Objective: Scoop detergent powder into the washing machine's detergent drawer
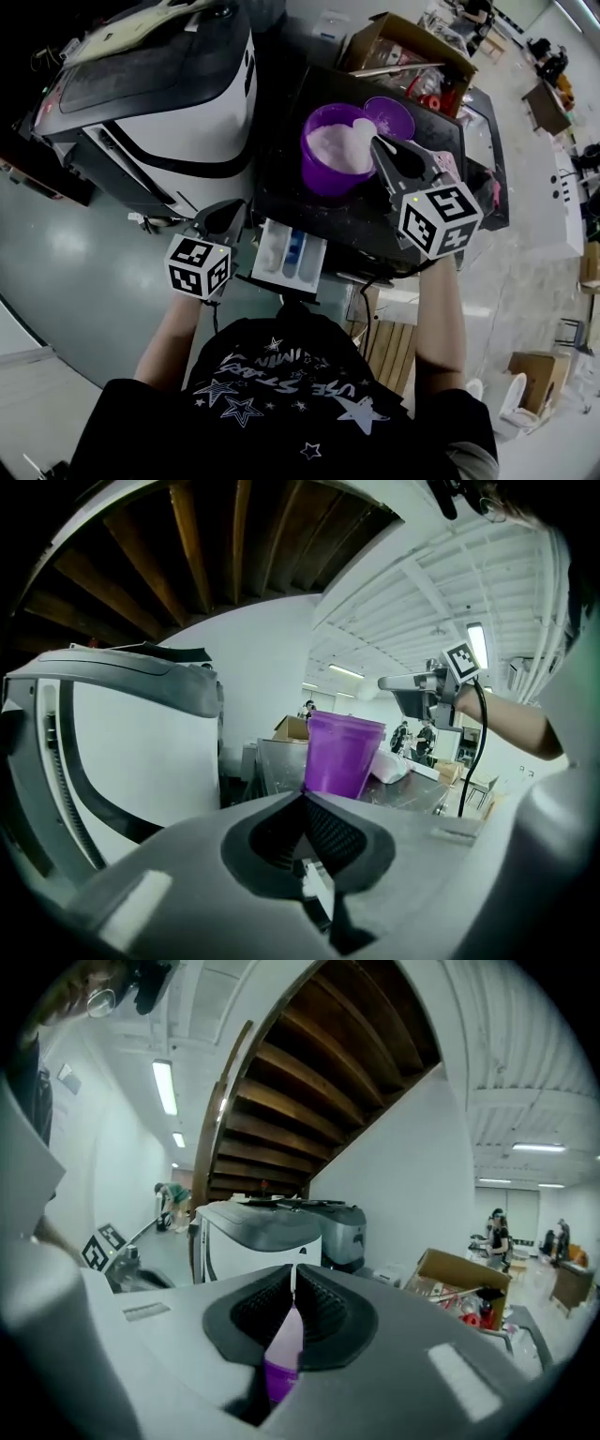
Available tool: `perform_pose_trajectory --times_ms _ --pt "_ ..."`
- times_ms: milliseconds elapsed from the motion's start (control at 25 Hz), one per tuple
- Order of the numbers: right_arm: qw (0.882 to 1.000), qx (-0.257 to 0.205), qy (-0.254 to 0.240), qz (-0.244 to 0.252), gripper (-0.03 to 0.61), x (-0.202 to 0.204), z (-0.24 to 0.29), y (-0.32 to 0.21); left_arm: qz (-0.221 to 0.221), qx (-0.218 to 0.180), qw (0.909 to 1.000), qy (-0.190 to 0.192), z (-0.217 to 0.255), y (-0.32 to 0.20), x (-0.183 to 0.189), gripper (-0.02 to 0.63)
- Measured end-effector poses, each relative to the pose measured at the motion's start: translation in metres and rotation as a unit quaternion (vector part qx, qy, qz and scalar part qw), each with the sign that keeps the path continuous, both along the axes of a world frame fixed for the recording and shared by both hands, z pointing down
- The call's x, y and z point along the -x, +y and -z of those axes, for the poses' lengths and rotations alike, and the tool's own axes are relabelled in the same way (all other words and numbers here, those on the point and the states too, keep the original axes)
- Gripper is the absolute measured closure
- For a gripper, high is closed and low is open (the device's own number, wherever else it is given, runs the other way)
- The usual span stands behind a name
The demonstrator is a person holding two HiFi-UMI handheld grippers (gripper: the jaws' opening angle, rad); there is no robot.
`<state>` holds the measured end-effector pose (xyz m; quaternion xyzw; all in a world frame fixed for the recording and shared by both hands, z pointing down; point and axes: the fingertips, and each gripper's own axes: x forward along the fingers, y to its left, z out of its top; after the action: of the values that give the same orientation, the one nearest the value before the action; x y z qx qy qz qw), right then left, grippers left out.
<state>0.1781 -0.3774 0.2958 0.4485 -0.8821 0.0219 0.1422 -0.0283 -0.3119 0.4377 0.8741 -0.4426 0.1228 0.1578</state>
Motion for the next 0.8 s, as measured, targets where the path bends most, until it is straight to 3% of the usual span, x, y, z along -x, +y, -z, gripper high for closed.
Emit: perform_pose_trajectory --times_ms 160,320,600,800 --pt "0.995 0.034 0.061 0.067 0.541 0.021 -0.011 -0.019 0.014 0.004 0.9999 0.000 -0.003 -0.008 0.000 0.613" --pt "0.981 0.074 0.128 0.122 0.541 0.034 -0.031 -0.033 0.027 0.007 0.9996 -0.001 -0.004 -0.011 0.002 0.612" --pt "0.939 0.141 0.232 0.212 0.543 0.052 -0.068 -0.041 0.046 0.013 0.9989 -0.002 -0.008 -0.011 0.006 0.613" --pt "0.909 0.179 0.291 0.237 0.541 0.057 -0.094 -0.044 0.054 0.019 0.9983 -0.001 -0.013 -0.007 0.010 0.613"
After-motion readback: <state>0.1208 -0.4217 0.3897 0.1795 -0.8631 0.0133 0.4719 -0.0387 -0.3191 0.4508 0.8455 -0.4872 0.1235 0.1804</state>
